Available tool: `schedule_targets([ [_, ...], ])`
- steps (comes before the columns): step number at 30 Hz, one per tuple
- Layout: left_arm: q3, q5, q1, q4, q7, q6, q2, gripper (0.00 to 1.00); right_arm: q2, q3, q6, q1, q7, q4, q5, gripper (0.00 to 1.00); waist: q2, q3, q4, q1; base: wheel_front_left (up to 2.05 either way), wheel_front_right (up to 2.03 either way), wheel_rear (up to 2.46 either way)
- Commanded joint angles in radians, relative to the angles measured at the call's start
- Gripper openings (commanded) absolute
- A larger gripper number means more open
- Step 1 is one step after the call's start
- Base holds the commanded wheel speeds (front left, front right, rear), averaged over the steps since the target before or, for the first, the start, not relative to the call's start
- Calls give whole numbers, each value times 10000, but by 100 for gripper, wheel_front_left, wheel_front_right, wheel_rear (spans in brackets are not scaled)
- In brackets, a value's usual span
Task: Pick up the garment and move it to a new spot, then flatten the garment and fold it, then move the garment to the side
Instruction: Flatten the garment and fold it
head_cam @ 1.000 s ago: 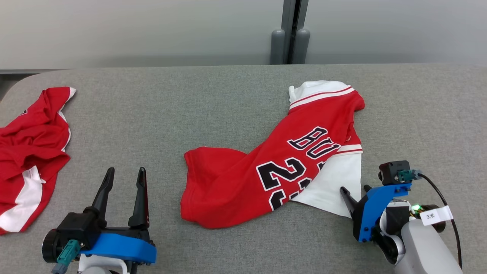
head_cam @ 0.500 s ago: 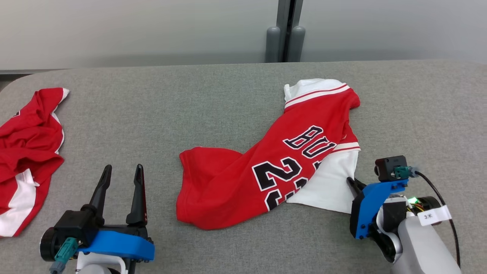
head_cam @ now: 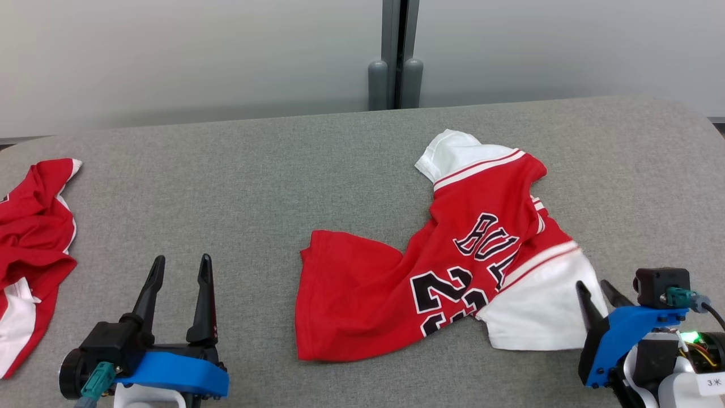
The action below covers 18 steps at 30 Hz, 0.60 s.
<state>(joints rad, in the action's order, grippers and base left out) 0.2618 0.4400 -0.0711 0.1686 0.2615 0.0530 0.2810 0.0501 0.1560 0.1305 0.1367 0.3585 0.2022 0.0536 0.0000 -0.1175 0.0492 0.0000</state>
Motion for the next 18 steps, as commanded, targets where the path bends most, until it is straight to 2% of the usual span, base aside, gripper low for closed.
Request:
schedule_targets([
  [1,0,13,58,32,36,-19,27,100,6,-47,5,-256,-312,-243,-58,100,0,68,18,0,0,0,0],
  [9,46,30,235,115,39,-5,16,100,11,-95,5,-810,-2676,-1009,132,100,0,350,-35,0,0,0,0],
  [18,-60,39,508,174,45,101,46,100,12,-563,5,-1099,-4295,-1278,260,100,0,618,21,0,0,0,0],
])
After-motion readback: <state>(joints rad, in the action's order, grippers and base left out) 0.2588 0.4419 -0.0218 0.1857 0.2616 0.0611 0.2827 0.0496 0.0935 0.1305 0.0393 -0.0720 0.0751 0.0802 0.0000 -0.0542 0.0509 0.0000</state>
